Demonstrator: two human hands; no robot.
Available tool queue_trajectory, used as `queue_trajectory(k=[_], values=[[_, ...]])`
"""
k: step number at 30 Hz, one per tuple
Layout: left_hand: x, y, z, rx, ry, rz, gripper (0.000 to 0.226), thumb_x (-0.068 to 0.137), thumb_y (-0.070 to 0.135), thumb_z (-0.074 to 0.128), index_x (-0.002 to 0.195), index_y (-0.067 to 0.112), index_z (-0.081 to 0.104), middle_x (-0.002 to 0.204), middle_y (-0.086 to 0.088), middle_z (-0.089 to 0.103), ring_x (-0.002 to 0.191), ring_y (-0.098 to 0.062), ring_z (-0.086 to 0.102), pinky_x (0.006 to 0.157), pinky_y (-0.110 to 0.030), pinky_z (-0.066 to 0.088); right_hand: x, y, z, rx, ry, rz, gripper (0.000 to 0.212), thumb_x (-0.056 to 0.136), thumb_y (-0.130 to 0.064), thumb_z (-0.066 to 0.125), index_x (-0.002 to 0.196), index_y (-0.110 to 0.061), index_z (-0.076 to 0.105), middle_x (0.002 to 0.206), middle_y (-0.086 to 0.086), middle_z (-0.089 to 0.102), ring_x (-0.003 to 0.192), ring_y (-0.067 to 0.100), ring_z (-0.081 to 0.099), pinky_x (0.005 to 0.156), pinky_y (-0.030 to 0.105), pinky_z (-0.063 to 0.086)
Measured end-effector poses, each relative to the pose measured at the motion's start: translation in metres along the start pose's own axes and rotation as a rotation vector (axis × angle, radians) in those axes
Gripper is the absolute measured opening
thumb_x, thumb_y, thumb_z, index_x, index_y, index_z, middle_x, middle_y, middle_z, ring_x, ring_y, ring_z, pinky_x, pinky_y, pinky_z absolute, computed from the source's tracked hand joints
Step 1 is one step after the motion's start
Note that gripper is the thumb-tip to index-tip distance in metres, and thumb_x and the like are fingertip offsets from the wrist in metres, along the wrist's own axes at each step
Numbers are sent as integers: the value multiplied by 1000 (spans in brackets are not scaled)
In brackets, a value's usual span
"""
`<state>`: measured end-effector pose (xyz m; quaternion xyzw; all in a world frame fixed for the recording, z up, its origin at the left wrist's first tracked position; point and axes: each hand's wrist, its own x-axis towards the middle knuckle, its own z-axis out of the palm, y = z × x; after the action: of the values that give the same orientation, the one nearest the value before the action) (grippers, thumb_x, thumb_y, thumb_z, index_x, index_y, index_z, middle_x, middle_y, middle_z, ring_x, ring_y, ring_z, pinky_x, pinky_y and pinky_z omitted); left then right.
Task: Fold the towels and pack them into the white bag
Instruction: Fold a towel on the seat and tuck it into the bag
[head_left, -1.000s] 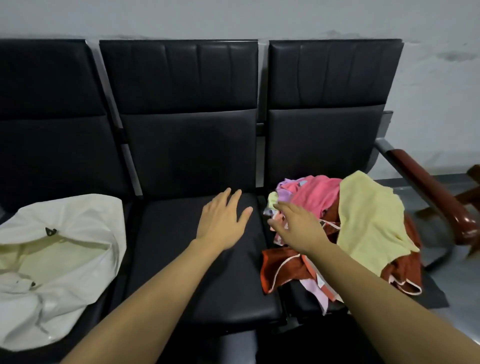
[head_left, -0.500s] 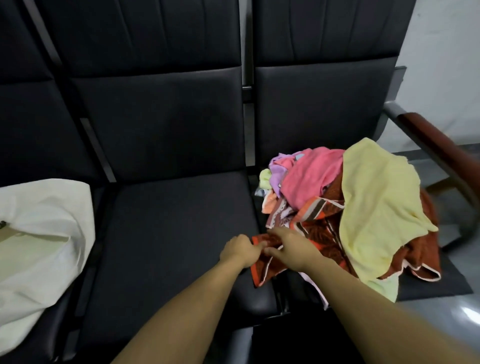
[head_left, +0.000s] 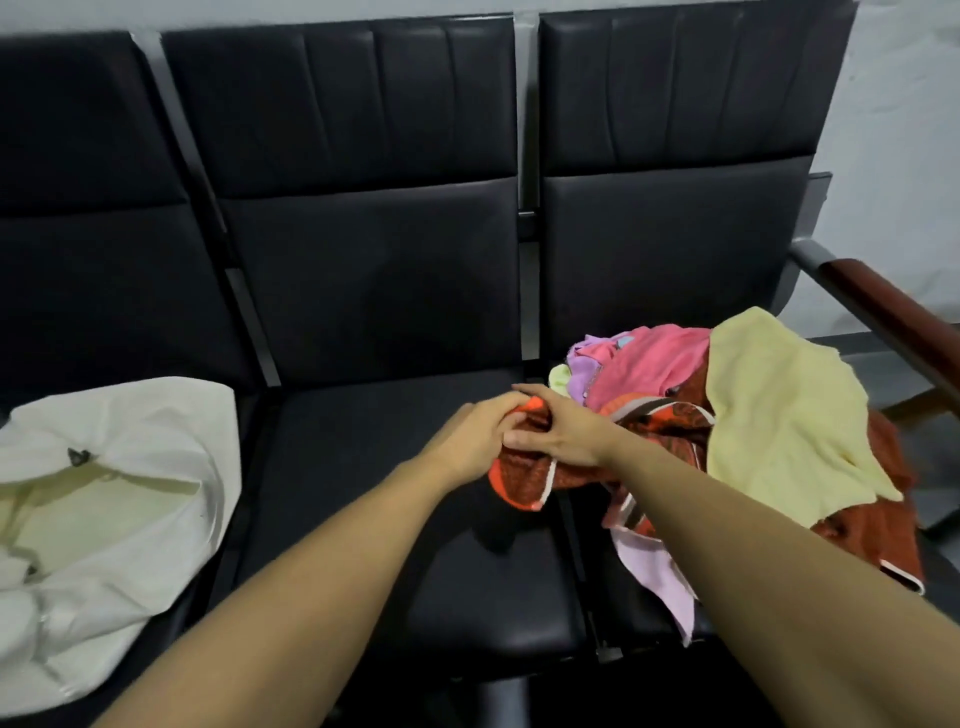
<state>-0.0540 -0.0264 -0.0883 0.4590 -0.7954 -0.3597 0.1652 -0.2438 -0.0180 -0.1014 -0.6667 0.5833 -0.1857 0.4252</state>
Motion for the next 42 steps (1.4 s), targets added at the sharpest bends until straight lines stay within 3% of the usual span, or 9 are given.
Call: queue_trajectory(k=[4,8,11,18,23,29,34,36,42], values=[[-11,4,-51,67,85,20,22,106,34,49,106,27,69,97,9,71,91,-6,66,82,-31,52,2,-37,-15,-43,72,-25,47,73,-67,76,98,-27,73,91,-8,76,87,4,70,85,29,56],[-21,4,-80,93,173,26,23,106,36,50,101,24,69,90,7,70,85,-6,65,80,-33,53,-5,-60,-37,-125,163,-24,41,76,-54,81,89,-16,70,83,-2,73,77,8,68,68,23,51],[-25,18,-90,103,211,91,24,106,37,49,107,25,69,91,8,71,86,-5,66,81,-34,54,-10,-66,-38,-194,93,23,40,77,-58,79,95,-22,70,86,-6,73,81,8,68,74,25,49],[-20,58,-121,26,367,101,26,106,32,51,110,21,73,98,9,73,94,-8,66,90,-32,52,-62,-22,-58,-432,120,103,93,64,-93,53,140,-41,44,126,-6,64,115,21,62,101,36,46],[-8,64,-154,19,528,30,27,105,29,52,110,14,75,101,0,73,95,-17,66,85,-29,48,-82,-20,-97,-764,301,56,56,80,-55,76,123,-23,60,120,3,65,110,27,60,77,30,40],[-31,28,-245,-224,948,-224,30,105,31,50,112,12,73,109,-11,73,106,-30,68,95,-40,53,-109,8,-161,-590,382,452,24,97,-47,57,111,-28,64,117,9,68,104,33,63,91,37,50],[-64,47,-246,-419,614,-131,27,106,31,52,103,14,73,74,-3,68,63,-20,61,48,-26,51,-97,-10,-155,-408,425,308,88,62,-89,63,128,-30,64,125,-7,66,115,20,62,100,40,48],[-69,62,-226,-491,448,-98,28,105,34,55,111,14,73,76,-3,70,66,-21,63,58,-30,54,-76,-56,-126,-227,369,75,102,52,-93,62,129,-27,65,126,-11,64,120,11,60,104,31,45],[-89,97,-209,-453,77,-8,29,103,38,57,119,20,73,113,-8,76,106,-24,72,96,-36,55,-52,-202,-48,203,44,-346,71,81,-40,80,143,-26,51,141,-11,58,130,2,53,111,28,42]])
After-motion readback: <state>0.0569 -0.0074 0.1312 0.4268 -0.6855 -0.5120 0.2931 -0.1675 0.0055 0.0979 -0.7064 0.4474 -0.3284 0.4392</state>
